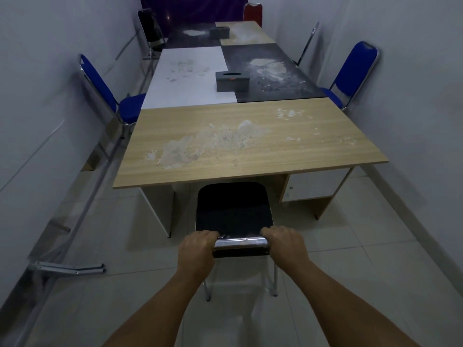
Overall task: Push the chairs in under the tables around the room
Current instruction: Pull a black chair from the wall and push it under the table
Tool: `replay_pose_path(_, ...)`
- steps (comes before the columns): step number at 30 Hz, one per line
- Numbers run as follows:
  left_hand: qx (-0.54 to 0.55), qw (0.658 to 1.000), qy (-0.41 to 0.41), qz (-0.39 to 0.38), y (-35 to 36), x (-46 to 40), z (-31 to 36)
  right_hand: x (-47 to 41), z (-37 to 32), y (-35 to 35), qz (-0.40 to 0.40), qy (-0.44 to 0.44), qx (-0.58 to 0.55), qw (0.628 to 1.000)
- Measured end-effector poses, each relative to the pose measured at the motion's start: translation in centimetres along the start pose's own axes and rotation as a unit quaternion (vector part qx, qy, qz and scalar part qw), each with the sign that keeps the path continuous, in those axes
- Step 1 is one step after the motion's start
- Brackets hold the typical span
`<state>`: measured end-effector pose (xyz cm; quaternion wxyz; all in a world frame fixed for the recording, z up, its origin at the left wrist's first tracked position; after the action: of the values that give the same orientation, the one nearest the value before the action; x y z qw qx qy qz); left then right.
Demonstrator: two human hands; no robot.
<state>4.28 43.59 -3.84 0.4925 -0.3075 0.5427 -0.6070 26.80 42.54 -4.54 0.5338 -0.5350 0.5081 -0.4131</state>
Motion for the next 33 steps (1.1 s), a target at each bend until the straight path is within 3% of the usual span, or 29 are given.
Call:
replay_pose_path(7,0.000,1.000,-0.002,-0.004,1.1,-3.7,-1.0,-3.6,1.3,0.3,-0.018,0.004,-0.008,1.000)
replay_pose_path(12,-0.014,1.000,-0.010,-0.013,1.8,-6.1,-1.6,-6.3,2.6,0.4,-0.020,-0.068,-0.055,0.996)
replay_pose_path(19,-0.028,1.000,-0.001,-0.001,2.7,-9.6,-2.3,-9.4,3.3,-0.4,0.023,0.014,-0.150,0.988)
replay_pose_path(26,0.010,0.997,0.069,0.032,2.6,-13.6,-1.6,-12.6,5.7,0.1,0.094,0.049,-0.124,0.987)
replay_pose_path(33,0.058,0.993,0.031,0.099,2.5,-16.2,-0.8,-15.6,7.3,0.3,0.119,0.044,-0.103,0.987)
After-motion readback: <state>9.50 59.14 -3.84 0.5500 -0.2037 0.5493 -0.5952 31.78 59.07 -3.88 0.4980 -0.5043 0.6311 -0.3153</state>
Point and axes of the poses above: each hand's wrist, its own x-axis away from the middle knuckle, its own y-axis out of the palm, z = x × y, the point moved 4 cm from there along -x, towards the middle knuckle, and after that the axes turned 2 degrees about -x, right-handed, at the moved point
